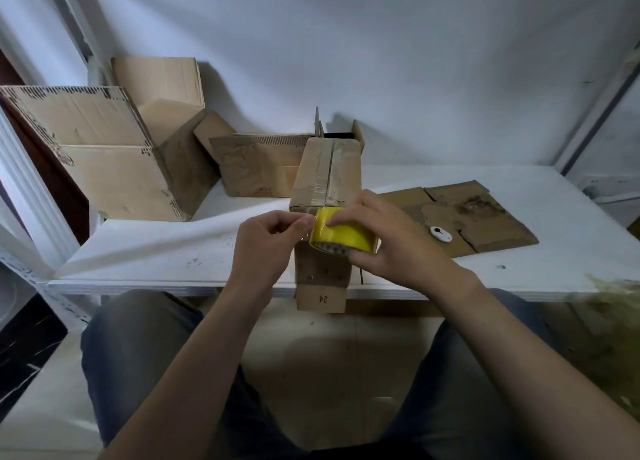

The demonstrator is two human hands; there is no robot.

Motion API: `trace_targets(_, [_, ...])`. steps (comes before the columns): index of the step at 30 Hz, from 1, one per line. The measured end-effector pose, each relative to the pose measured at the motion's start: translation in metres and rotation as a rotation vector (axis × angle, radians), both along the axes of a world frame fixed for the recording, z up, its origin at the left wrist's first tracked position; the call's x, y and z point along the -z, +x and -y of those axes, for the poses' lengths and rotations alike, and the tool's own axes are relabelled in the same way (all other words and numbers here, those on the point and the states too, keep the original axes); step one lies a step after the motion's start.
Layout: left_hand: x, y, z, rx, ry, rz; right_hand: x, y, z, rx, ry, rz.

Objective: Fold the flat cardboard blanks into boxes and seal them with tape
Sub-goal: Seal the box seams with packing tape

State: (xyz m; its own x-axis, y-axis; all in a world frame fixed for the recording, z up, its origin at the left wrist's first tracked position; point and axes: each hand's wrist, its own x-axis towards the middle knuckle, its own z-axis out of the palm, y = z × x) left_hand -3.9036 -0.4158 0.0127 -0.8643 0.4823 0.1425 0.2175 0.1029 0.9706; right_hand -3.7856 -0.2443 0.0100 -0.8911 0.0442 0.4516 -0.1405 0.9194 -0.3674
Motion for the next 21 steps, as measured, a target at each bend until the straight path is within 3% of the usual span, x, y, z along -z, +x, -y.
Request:
trace_targets(8, [-0.009, -0.005, -0.011, -0.035, 0.073, 0.111, -0.02, 0.003, -0.022, -0.019, 0.137, -0.057])
trace_targets(21, [-0.006, -0.035, 0.001, -0.142, 0.079, 0.129, -0.005, 0.021, -0.067, 0.008, 0.273, -0.126])
